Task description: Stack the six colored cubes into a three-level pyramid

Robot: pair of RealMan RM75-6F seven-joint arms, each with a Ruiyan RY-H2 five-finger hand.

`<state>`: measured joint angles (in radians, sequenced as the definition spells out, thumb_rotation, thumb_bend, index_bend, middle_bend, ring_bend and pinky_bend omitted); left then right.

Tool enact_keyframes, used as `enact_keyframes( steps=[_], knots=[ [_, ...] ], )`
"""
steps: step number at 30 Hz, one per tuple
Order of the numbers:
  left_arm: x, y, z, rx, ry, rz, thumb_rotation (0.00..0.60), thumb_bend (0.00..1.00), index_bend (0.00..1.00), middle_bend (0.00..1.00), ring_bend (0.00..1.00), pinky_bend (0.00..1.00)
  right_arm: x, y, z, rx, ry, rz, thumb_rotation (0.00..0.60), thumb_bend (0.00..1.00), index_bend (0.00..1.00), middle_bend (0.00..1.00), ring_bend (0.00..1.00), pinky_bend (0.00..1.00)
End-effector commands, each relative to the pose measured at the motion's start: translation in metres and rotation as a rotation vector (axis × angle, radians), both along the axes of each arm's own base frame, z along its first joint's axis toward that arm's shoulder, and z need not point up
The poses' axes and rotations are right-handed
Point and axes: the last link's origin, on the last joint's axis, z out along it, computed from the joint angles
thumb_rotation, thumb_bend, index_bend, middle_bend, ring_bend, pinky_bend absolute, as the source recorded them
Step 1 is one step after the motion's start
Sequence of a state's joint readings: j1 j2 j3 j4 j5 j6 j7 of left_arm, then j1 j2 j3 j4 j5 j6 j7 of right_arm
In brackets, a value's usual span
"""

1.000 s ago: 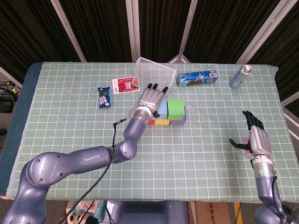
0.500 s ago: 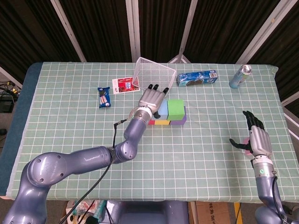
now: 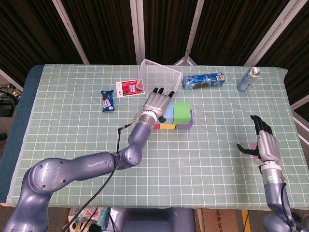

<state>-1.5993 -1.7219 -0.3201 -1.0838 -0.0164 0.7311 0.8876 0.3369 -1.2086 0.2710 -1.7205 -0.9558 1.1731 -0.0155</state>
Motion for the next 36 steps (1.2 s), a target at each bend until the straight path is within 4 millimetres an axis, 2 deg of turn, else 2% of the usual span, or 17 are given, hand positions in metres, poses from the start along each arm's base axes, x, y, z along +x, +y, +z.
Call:
enact_keyframes(
  steps=[1,11,17,27,31,36],
  knots=[
    [0.0,0.0,0.0,-0.002,-0.002,0.001,0.6,0.25,0.0,0.19,0.02,0.01,0.0,0.0,0.0,-0.001,0.001,0.0,0.6,0.24,0.0,0.0,0.0,0.0],
    [0.0,-0.001,0.004,-0.004,-0.014,0.002,0.6,0.19,0.0,0.11,0.01,0.01,0.0,0.0,0.0,0.001,0.002,0.002,0.6,0.24,0.0,0.0,0.0,0.0],
    [-0.003,-0.001,0.016,0.012,-0.012,-0.005,0.6,0.17,0.0,0.09,0.01,0.01,0.001,0.0,0.0,0.003,0.001,0.004,0.6,0.24,0.0,0.0,0.0,0.0],
    [-0.03,0.001,0.044,0.058,0.045,0.0,0.6,0.17,0.0,0.08,0.01,0.01,0.005,0.001,0.0,0.002,-0.004,0.015,0.6,0.24,0.0,0.0,0.0,0.0],
    [-0.04,0.005,0.052,0.08,0.058,0.015,0.6,0.2,0.0,0.08,0.01,0.01,0.006,0.002,-0.001,0.003,-0.005,0.017,0.6,0.24,0.0,0.0,0.0,0.0],
    [-0.046,0.009,0.055,0.103,0.062,0.026,0.6,0.2,0.0,0.08,0.01,0.01,0.007,0.001,0.0,0.0,-0.008,0.019,0.6,0.24,0.0,0.0,0.0,0.0]
  ],
)
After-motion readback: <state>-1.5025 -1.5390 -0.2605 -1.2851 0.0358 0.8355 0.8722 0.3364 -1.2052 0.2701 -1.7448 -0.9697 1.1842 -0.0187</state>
